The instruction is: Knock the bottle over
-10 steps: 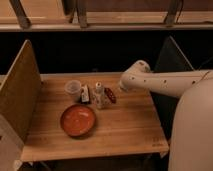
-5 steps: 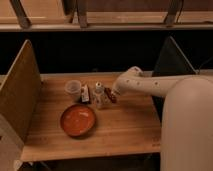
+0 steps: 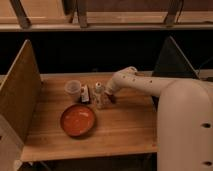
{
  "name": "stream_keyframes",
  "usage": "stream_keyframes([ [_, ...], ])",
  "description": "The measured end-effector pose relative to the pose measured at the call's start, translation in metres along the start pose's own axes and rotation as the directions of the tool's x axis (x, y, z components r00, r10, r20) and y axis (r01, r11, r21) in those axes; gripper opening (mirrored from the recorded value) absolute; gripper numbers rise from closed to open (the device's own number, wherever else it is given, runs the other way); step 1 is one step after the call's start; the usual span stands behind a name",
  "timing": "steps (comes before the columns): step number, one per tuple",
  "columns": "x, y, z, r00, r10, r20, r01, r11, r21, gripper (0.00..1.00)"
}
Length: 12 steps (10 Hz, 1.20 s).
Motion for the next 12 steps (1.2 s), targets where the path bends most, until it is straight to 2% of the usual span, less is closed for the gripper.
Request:
stream_keyframes([
  [2, 0.020, -0.011, -0.005, 0.999, -0.026, -0.048, 0.028, 0.999, 0.032, 0.00],
  [6, 0.057, -0.052, -0.028, 0.989, -0.062, -0.133, 0.077, 0.991, 0.110, 0.00],
  [7, 0.058, -0.059, -0.033, 0.989, -0.068, -0.134, 0.084, 0.990, 0.117, 0.00],
  [8, 0.055, -0.060, -0.038, 0.990, -0.072, -0.120, 0.086, 0.990, 0.111, 0.00],
  [9, 0.040, -0.053, -0.048, 0.994, -0.076, -0.072, 0.082, 0.994, 0.078, 0.00],
  [11, 0.003, -0.027, -0.075, 0.998, -0.057, 0.040, 0.058, 0.998, -0.017, 0.00],
  [12, -0.020, -0.008, -0.095, 0.994, -0.025, 0.107, 0.034, 0.996, -0.082, 0.00],
])
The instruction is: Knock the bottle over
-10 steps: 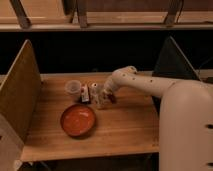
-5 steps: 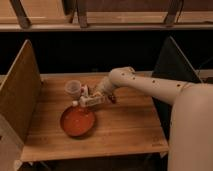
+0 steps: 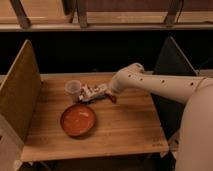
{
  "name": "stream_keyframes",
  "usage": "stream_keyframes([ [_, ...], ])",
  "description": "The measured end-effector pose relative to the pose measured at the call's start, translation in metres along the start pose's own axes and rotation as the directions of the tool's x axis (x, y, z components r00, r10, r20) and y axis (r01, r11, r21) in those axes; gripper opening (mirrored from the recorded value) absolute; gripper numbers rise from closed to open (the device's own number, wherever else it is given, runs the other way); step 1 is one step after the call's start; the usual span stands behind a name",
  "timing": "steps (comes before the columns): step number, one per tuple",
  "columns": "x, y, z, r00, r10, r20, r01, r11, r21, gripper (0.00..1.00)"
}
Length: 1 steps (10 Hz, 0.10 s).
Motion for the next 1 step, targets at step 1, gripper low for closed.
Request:
stream_keyframes([
  [1, -0.0348, 0.0242, -0.0230, 0.995, 0.049, 0.087, -0.042, 0.996, -0.083, 0.00],
])
